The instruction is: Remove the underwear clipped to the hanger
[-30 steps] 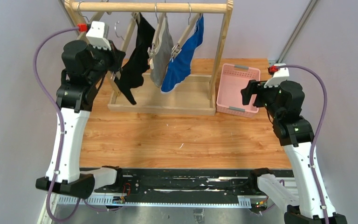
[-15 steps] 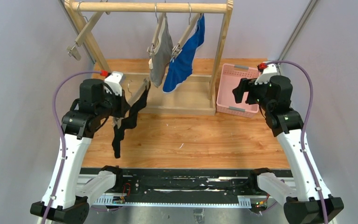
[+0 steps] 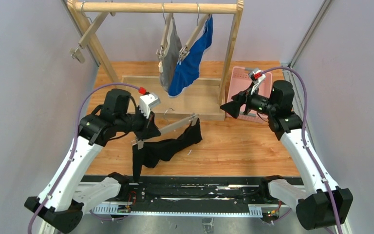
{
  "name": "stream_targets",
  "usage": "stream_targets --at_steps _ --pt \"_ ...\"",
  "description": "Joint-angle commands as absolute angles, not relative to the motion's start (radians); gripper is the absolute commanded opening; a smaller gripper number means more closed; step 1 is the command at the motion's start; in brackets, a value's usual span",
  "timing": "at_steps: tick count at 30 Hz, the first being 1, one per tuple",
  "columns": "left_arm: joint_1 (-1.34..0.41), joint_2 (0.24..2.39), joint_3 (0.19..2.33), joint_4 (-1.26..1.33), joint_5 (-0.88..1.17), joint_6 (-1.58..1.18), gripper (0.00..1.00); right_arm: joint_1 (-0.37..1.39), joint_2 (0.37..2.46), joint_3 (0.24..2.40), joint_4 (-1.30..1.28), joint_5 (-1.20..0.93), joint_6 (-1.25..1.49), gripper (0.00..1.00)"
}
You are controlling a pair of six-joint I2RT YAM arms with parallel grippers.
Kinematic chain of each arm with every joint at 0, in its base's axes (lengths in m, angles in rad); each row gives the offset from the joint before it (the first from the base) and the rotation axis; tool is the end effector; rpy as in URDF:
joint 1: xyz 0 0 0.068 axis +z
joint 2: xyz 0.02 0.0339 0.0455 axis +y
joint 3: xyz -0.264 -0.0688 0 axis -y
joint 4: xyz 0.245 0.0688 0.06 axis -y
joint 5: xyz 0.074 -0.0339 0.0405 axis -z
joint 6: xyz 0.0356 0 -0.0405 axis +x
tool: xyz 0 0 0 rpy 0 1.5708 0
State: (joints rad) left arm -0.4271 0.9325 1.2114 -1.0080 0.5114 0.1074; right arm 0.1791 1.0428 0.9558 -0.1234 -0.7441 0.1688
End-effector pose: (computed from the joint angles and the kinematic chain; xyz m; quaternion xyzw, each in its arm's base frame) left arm 0.1385 -0.0822 0.3807 0.3329 0.8244 -0.2908 0.3535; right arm 0.2262 0.0655 0.3591 -0.2324 0.7231 0.3798 0.5282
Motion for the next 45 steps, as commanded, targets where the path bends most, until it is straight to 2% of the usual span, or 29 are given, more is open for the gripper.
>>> stream_targets --at_steps 1,7,12,24,34,37,39,40,42,43,45 --pt "-0.498 0.989 1.234 -0.993 0.611 0.187 0.00 0.191 1.006 0.943 0.043 -1.080 0.216 0.85" --pt "-0.507 1.051 1.295 -0.904 0.711 0.231 0.00 0.202 0.985 0.926 0.187 -1.231 0.316 0.85" --pt "-0.506 1.090 1.349 -0.864 0.796 0.219 0.00 0.218 0.992 0.921 0.181 -1.288 0.309 0.85" --pt "-0.507 1.075 1.377 -0.829 0.831 0.195 0.00 0.251 1.047 0.916 0.230 -1.270 0.324 0.85" --pt "-0.507 1.068 1.355 -0.794 0.821 0.171 0.00 0.307 1.089 0.943 0.206 -1.261 0.293 0.76" --pt "-0.507 1.068 1.353 -0.793 0.819 0.170 0.00 0.307 1.084 0.954 0.168 -1.257 0.264 0.71" --pt "-0.507 1.067 1.353 -0.794 0.819 0.168 0.00 0.308 1.080 0.962 0.142 -1.255 0.245 0.63" --pt "-0.507 1.067 1.352 -0.793 0.819 0.167 0.00 0.308 1.079 0.967 0.131 -1.253 0.237 0.56" --pt "-0.507 1.068 1.351 -0.793 0.819 0.169 0.00 0.307 1.077 0.969 0.124 -1.253 0.233 0.34" --pt "-0.506 1.069 1.349 -0.793 0.819 0.168 0.00 0.307 1.077 0.970 0.122 -1.254 0.233 0.27" --pt "-0.506 1.069 1.345 -0.793 0.821 0.167 0.00 0.307 1.077 0.974 0.117 -1.250 0.233 0.19"
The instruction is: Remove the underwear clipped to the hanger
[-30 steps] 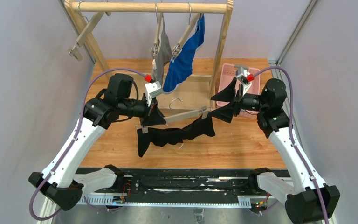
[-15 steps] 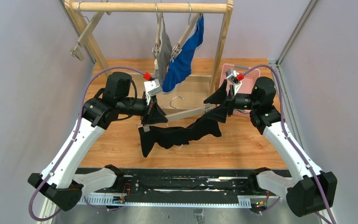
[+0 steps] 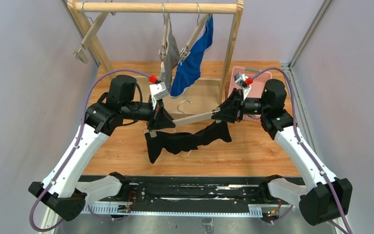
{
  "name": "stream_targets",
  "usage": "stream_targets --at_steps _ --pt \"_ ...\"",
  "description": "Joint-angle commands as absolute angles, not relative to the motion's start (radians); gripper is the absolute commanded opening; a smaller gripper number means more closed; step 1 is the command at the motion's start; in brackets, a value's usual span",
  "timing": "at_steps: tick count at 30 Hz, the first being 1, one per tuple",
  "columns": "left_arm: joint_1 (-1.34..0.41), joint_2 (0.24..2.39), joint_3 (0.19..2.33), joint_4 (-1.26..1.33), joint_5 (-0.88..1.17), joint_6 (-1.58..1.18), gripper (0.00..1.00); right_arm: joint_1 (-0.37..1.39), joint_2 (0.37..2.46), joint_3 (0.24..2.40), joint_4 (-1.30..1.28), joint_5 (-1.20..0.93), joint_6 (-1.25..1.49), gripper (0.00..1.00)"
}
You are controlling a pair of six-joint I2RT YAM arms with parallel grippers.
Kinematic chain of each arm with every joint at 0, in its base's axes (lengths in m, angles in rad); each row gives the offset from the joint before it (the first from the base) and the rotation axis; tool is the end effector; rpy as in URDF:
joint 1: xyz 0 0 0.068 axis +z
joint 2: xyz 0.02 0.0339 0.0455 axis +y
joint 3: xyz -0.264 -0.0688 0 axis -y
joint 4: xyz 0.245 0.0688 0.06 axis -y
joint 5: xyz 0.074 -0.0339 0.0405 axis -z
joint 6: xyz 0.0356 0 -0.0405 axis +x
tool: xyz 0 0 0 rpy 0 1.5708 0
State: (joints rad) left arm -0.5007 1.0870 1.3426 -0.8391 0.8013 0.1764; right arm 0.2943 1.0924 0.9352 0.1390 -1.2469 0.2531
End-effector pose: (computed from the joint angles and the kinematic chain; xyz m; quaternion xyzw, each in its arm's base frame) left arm 0.1645 -0.1192 0.4128 0.4436 0.7035 -0.4094 0.3751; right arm 0.2153 0.1005 0.3672 -0.4209 0.5707 0.5548 0.4351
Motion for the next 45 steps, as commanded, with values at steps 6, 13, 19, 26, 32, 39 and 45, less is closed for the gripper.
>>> stream_targets --at_steps 6,13,19,26,32,39,45 --pt "-0.508 1.060 1.332 -0.793 0.827 0.161 0.00 0.308 1.071 0.977 0.104 -1.192 0.240 0.69" --pt "-0.507 1.054 1.334 -0.794 0.821 0.161 0.00 0.308 1.058 0.985 0.098 -1.153 0.244 0.75" --pt "-0.508 1.033 1.334 -0.696 0.809 0.101 0.00 0.308 1.030 0.957 0.097 -1.082 0.258 0.78" --pt "-0.508 0.997 1.258 -0.435 0.772 -0.074 0.00 0.409 0.957 0.868 0.198 -0.877 0.313 0.81" --pt "-0.509 0.986 1.164 -0.229 0.766 -0.208 0.00 0.554 0.931 0.805 0.382 -0.705 0.345 0.83" --pt "-0.510 0.925 0.996 0.088 0.696 -0.394 0.00 0.564 0.970 0.784 0.580 -0.693 0.431 0.84" --pt "-0.512 0.889 0.919 0.212 0.664 -0.461 0.00 0.564 0.979 0.750 0.763 -0.610 0.489 0.85"
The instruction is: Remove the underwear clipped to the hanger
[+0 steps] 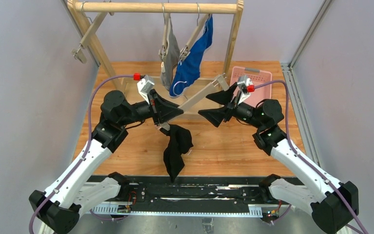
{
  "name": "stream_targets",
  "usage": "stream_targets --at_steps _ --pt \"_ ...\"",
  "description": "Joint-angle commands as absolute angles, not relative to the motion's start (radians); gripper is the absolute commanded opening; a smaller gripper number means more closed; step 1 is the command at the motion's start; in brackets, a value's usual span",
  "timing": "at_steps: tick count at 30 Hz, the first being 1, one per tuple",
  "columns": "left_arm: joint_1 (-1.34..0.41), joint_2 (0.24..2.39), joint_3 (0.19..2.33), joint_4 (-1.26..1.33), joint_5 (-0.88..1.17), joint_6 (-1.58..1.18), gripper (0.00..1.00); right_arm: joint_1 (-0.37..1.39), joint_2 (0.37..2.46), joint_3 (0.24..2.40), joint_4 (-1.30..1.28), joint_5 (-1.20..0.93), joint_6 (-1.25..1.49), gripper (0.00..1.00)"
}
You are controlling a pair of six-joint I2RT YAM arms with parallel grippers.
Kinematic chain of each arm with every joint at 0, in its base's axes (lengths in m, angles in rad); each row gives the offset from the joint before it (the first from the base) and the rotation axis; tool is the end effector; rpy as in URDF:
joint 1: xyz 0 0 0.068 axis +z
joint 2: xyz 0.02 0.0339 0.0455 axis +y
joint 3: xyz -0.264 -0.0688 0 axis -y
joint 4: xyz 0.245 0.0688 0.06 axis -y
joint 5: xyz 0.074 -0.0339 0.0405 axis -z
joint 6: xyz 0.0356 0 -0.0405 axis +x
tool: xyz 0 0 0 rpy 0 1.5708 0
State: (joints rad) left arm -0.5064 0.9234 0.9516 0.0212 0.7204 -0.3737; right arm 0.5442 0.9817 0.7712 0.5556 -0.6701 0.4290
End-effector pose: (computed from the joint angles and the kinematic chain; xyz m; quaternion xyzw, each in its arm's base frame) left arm 0.1675 -0.1198 0.3959 0.2975 0.6268 -0.5086 0.5098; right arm 0.1779 0.1335 0.3750 -0.2998 0.5268 0.5284 0.5944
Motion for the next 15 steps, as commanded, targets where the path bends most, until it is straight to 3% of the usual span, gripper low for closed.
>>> stream_targets --at_steps 1,15 --pt "-0.512 0.882 0.906 0.241 0.659 -0.475 0.00 0.564 0.981 0.743 0.790 -0.597 0.499 0.85" --pt "-0.527 0.840 0.725 0.631 0.611 -0.607 0.00 0.565 1.076 0.677 1.200 -0.523 0.696 0.86"
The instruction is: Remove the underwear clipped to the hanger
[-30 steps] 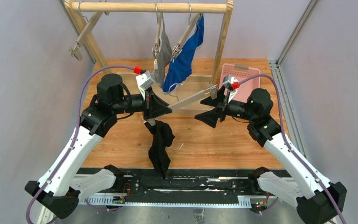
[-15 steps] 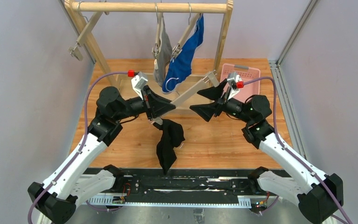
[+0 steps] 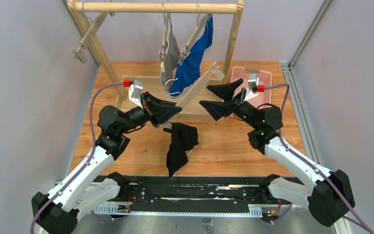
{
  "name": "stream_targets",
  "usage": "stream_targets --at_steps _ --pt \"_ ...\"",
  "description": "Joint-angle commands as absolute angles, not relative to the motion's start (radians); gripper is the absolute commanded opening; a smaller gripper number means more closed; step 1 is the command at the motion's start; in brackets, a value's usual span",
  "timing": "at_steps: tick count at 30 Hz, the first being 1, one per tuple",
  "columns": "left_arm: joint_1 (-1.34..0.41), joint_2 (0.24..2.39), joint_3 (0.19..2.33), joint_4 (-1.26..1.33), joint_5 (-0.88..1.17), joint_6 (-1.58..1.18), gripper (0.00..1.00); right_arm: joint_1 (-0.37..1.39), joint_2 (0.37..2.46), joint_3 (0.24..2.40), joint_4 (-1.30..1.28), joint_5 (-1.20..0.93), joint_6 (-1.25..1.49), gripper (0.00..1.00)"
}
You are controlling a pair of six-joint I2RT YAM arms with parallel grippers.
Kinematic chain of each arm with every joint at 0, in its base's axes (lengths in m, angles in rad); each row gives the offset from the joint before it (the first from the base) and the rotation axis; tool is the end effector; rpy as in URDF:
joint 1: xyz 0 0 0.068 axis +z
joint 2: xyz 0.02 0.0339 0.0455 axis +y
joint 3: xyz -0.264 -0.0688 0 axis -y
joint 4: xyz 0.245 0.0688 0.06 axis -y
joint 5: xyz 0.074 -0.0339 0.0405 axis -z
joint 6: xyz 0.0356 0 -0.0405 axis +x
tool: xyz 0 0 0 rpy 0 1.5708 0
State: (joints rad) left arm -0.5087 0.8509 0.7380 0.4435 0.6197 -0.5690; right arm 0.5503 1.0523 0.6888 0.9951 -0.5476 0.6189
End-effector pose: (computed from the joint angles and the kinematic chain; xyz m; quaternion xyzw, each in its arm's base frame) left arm 0.1590 -0.1123 0.3774 0.2314 0.5607 -0.5498 0.5743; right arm 0.1810 0.1328 0.3734 -0.2260 0.4437 0.5758 0.6484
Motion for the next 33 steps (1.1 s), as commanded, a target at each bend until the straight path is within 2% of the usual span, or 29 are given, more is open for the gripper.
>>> stream_targets --at_steps 1,9,14,23,28,31,33 --pt "-0.528 0.844 0.718 0.654 0.610 -0.616 0.00 0.565 1.094 0.683 1.225 -0.530 0.710 0.86" --pt "-0.552 0.899 0.722 0.676 0.620 -0.625 0.00 0.566 1.224 0.769 1.386 -0.589 0.829 0.86" --pt "-0.558 0.913 0.718 0.676 0.622 -0.621 0.00 0.568 1.249 0.797 1.402 -0.595 0.841 0.85" --pt "-0.574 0.935 0.735 0.676 0.619 -0.610 0.00 0.577 1.282 0.845 1.383 -0.624 0.855 0.76" --pt "-0.581 0.943 0.747 0.676 0.606 -0.603 0.00 0.586 1.307 0.871 1.363 -0.638 0.864 0.67" --pt "-0.584 0.941 0.752 0.676 0.602 -0.598 0.00 0.589 1.309 0.877 1.344 -0.643 0.859 0.51" --pt "-0.584 0.940 0.756 0.676 0.600 -0.594 0.00 0.590 1.305 0.880 1.331 -0.653 0.853 0.51"
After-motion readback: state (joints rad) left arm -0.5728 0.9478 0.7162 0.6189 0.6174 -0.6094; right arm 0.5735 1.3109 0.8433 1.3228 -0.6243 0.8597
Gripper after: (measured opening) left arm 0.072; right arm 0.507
